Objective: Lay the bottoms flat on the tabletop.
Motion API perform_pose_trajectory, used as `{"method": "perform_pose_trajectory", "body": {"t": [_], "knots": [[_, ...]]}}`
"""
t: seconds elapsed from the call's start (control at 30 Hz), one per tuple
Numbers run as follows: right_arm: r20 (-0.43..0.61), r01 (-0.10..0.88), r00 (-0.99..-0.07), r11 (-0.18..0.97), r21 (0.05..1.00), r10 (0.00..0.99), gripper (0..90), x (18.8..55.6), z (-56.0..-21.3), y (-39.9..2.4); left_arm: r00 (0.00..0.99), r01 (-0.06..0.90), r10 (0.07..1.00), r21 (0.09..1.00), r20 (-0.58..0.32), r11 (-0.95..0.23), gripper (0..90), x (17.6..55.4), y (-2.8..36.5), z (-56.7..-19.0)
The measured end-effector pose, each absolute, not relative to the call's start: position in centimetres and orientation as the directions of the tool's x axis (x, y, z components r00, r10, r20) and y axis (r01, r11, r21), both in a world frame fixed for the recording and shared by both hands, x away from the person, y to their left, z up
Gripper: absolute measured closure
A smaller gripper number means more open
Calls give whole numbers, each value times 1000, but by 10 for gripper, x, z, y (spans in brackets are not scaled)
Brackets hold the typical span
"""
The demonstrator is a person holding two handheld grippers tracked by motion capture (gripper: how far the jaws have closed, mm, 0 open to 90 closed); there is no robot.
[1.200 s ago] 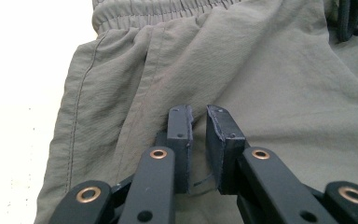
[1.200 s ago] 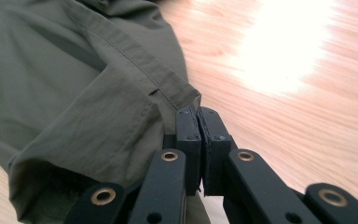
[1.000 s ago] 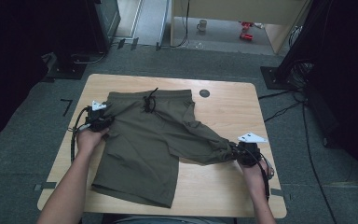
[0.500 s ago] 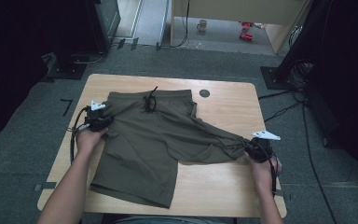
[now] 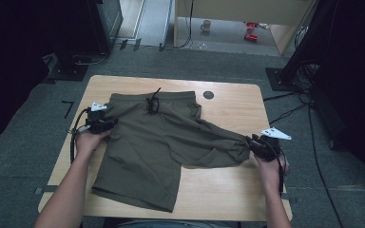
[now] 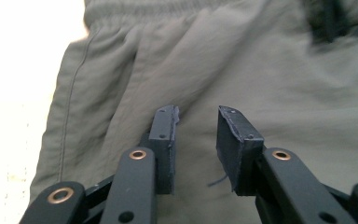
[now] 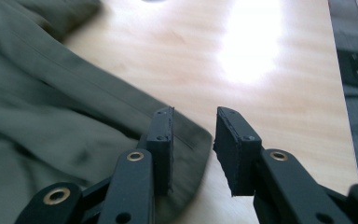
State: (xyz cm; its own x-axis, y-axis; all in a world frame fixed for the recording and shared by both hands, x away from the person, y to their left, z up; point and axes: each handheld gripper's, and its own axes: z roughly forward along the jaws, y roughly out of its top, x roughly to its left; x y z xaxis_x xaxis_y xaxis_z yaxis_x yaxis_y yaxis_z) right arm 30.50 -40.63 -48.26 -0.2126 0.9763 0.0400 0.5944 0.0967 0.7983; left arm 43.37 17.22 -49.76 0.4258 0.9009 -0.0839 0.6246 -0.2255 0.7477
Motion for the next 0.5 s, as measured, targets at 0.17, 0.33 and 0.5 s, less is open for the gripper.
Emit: {"method": "perform_pose_trajectory", "body": {"t": [0.17, 0.33, 0.5], "knots": [[52, 549, -282, 117, 827, 958, 675, 303, -461, -386, 463, 601, 880, 767, -103, -226, 634, 424, 159, -481], [71, 544, -367, 152, 825, 928, 689, 303, -464, -354, 517, 586, 848, 772, -120, -248, 611, 414, 139, -476], [78, 565, -410, 186, 804, 909, 688, 301, -481, -337, 562, 571, 817, 776, -131, -268, 607, 403, 119, -477]]}}
